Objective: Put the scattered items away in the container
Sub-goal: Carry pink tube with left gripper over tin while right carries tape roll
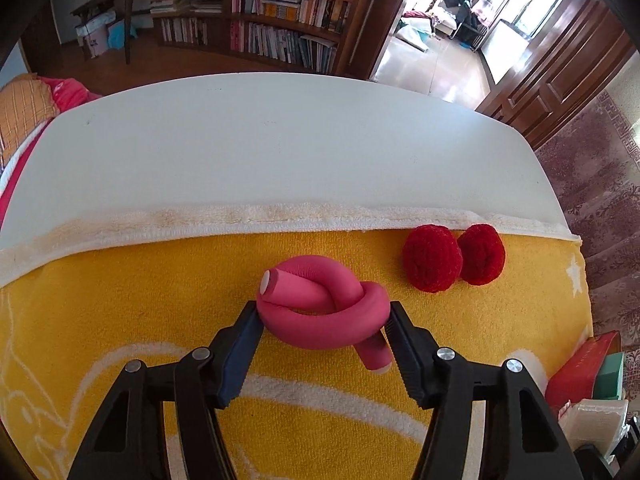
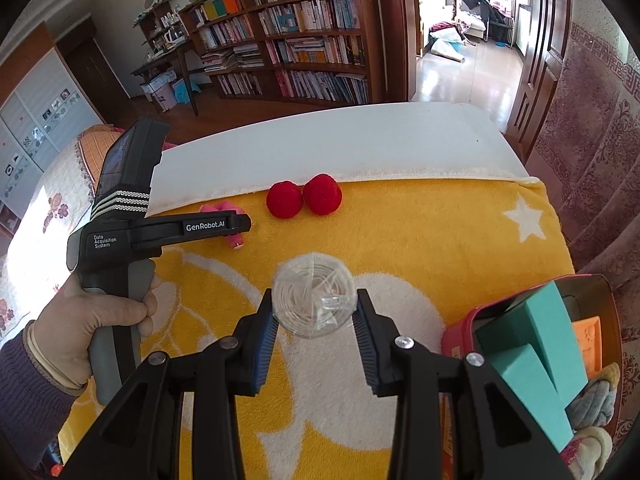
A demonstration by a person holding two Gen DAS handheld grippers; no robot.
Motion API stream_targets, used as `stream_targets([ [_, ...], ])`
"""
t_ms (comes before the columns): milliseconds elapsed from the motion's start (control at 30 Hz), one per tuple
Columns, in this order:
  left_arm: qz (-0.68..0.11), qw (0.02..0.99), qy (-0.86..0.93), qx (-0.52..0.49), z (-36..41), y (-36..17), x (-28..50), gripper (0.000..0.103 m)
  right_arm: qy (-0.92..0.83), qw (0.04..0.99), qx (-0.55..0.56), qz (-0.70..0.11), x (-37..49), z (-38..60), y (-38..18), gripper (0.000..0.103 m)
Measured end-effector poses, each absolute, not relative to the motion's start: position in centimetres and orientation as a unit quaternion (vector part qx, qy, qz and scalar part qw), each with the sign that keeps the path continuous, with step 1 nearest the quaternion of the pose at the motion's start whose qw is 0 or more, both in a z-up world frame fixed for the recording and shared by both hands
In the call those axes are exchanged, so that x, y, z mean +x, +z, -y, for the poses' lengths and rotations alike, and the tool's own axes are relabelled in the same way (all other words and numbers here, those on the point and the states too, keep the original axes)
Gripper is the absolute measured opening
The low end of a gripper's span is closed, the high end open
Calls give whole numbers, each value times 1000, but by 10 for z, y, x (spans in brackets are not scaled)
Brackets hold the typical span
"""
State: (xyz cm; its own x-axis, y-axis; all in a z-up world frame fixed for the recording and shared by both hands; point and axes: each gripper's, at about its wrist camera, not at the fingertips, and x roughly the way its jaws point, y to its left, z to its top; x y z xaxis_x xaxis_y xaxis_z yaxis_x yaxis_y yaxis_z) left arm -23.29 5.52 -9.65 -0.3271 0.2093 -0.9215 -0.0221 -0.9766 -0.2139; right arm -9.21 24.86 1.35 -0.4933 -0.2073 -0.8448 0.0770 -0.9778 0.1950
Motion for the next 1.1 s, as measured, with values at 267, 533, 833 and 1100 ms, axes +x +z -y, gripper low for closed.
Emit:
stream_targets([
  [267,103,82,811,-570,-54,-75,-193,64,-867,95,484,78,-80,-254,26,41],
  [533,98,123,806,-571,-88,-48,-138,64,-874,93,469,90,-45,-274,45,40],
  [833,83,207,799,-559,-154,-3,-79,64,-879,46,460,115,18,-336,62,40],
  [1100,65,257,784,-561,-215,6,-47,64,-878,-16,458,140,63,-401,66,41],
])
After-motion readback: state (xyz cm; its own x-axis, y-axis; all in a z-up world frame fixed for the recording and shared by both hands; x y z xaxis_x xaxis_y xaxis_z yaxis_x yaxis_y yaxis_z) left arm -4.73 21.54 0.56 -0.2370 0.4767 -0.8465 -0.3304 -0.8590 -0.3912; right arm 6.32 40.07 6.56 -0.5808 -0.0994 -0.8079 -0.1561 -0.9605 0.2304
